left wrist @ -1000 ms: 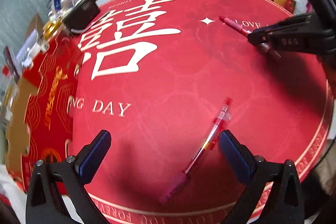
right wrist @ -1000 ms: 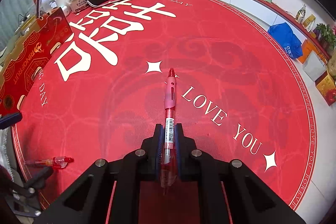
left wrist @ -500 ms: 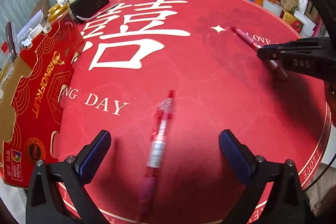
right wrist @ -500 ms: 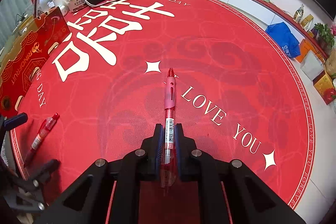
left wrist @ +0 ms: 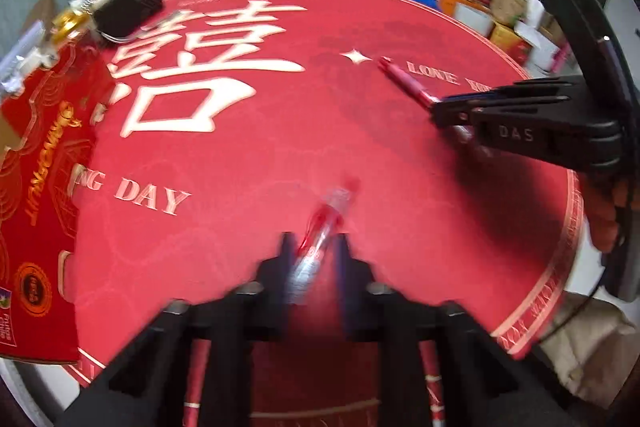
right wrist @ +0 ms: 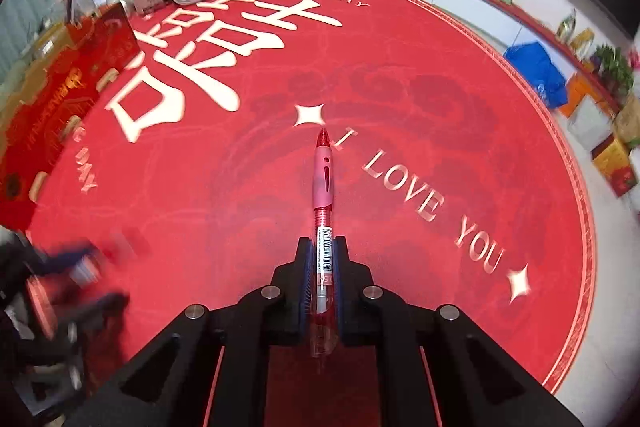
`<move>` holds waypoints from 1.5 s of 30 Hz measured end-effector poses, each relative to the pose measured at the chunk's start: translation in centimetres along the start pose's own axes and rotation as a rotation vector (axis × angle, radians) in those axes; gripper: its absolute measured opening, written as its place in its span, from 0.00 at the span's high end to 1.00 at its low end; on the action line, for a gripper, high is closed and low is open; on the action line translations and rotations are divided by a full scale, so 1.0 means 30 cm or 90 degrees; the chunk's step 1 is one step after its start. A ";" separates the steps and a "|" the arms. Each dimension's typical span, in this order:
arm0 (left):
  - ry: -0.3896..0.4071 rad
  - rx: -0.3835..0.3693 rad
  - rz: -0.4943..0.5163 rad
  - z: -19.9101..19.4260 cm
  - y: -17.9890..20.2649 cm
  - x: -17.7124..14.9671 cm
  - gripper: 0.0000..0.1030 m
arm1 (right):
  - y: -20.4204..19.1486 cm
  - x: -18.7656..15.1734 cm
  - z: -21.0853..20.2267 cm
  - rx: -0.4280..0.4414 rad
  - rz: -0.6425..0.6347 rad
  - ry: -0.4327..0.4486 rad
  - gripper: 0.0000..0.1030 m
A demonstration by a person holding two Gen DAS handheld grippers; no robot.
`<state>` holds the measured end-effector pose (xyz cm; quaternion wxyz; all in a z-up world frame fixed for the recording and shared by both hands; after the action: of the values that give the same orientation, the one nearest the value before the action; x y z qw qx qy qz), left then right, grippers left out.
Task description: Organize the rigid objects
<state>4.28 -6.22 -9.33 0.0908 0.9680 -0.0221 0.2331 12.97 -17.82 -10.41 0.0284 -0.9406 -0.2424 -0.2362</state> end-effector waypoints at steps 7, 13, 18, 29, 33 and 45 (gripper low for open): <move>0.018 -0.047 -0.098 -0.067 -0.036 -0.013 0.87 | -0.043 -0.037 -0.113 0.035 0.046 0.043 0.90; 0.062 -0.053 -0.123 -0.141 -0.016 0.003 0.87 | -0.087 -0.037 -0.171 0.058 0.062 0.070 0.90; 0.096 -0.043 -0.147 -0.189 -0.025 0.030 0.87 | -0.112 -0.030 -0.194 0.062 0.060 0.082 0.90; 0.177 0.035 -0.200 -0.303 -0.144 0.114 0.87 | -0.195 0.101 -0.263 0.076 0.031 0.134 0.90; 0.201 0.060 -0.213 -0.346 -0.196 0.140 0.87 | -0.251 0.179 -0.295 0.089 0.008 0.158 0.90; 0.286 0.135 -0.299 -0.508 -0.457 0.202 0.87 | -0.519 0.402 -0.342 0.141 -0.093 0.203 0.90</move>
<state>4.02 10.09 4.49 0.0434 0.8751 0.2466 0.4141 10.53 -0.49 3.27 0.1524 -0.8625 -0.3267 -0.3552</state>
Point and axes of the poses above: each gripper's, at about its wrist camera, not at the fingertips, and z roughly the way its jaws point, y to its right, x to its top, the point moved 7 cm from there along z, roughly the way its jaws point, and after that the axes turned 13 degrees about -z, right-handed, at the moved point
